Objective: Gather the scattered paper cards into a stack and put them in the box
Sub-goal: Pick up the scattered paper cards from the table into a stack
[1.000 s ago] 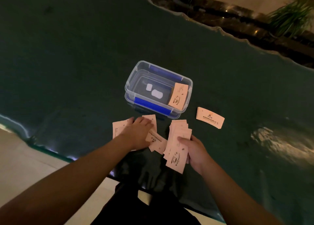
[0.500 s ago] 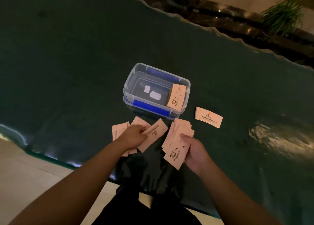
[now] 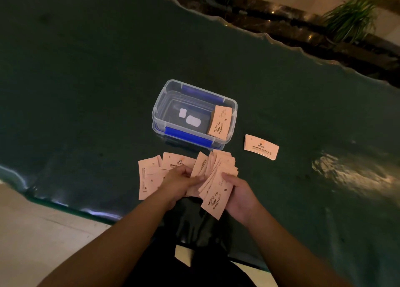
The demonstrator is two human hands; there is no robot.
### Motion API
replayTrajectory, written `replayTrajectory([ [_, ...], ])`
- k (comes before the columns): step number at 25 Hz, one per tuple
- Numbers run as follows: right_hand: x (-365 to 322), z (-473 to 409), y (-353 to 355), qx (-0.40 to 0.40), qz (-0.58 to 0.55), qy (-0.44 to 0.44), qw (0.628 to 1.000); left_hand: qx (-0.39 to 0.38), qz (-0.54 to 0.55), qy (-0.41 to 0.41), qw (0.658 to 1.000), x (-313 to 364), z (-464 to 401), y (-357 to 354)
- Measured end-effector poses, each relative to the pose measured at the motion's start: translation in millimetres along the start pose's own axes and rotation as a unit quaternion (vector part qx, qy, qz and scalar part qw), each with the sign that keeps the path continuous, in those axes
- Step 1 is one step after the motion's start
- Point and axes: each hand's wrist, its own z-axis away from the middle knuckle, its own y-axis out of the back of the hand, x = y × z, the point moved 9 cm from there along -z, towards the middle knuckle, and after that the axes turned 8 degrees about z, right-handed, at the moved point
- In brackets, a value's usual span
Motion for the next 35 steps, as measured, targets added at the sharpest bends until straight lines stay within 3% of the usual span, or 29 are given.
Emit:
replayTrajectory([
  [7, -24, 1, 17, 0.045, 0.075, 0.056, 0.995, -0.05, -0.012, 0.058, 0.997, -2, 0, 4],
  [10, -36, 7, 18, -0.001, 0.178, 0.051, 0.983, -0.091, -0.021, 0.07, 0.993, 4, 2, 8],
  [16, -63, 12, -6, -0.063, 0.407, 0.08, 0.908, -0.054, -0.062, 0.03, 0.996, 32, -7, 29],
  [19, -70, 11, -26, -0.076, 0.487, 0.085, 0.866, -0.06, -0.008, 0.044, 0.997, 34, -10, 28],
  [23, -71, 3, -44, -0.08, 0.51, 0.083, 0.853, -0.044, 0.095, 0.078, 0.991, 31, -9, 24],
  [29, -58, -8, -53, -0.067, 0.493, 0.071, 0.865, 0.032, 0.132, 0.075, 0.988, 35, -5, 28],
  [32, -59, -17, -52, -0.038, 0.494, 0.082, 0.865, 0.135, 0.088, 0.004, 0.987, 38, -3, 64],
  [35, -66, -29, -56, -0.021, 0.51, 0.099, 0.854, 0.282, 0.019, -0.065, 0.957, 31, 11, 124],
])
